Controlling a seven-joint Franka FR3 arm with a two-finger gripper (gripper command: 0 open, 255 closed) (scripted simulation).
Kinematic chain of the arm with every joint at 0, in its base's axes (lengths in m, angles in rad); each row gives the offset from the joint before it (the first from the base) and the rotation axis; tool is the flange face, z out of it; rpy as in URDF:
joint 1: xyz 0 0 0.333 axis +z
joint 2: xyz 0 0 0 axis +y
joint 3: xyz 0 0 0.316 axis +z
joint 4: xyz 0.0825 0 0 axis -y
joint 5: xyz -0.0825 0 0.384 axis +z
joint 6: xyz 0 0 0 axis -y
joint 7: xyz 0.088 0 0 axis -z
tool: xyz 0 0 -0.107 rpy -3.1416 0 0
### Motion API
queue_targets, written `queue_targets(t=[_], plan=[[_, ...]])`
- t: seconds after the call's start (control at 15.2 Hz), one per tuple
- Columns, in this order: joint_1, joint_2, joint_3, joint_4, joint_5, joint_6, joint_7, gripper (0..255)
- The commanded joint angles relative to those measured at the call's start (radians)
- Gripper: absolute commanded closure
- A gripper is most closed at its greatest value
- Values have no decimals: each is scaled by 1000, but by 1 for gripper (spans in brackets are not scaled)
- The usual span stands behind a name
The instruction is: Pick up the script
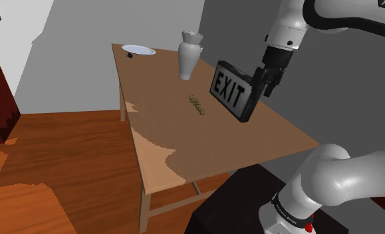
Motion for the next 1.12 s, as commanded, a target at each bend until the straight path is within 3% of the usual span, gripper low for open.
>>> queue_targets(t=[0.0,0.53,1.06], plan=[[0,0,0,0,0,0,0,0],[-22,262,15,42,-15,216,20,0],[-41,554,23,170,-41,376,50,0]])
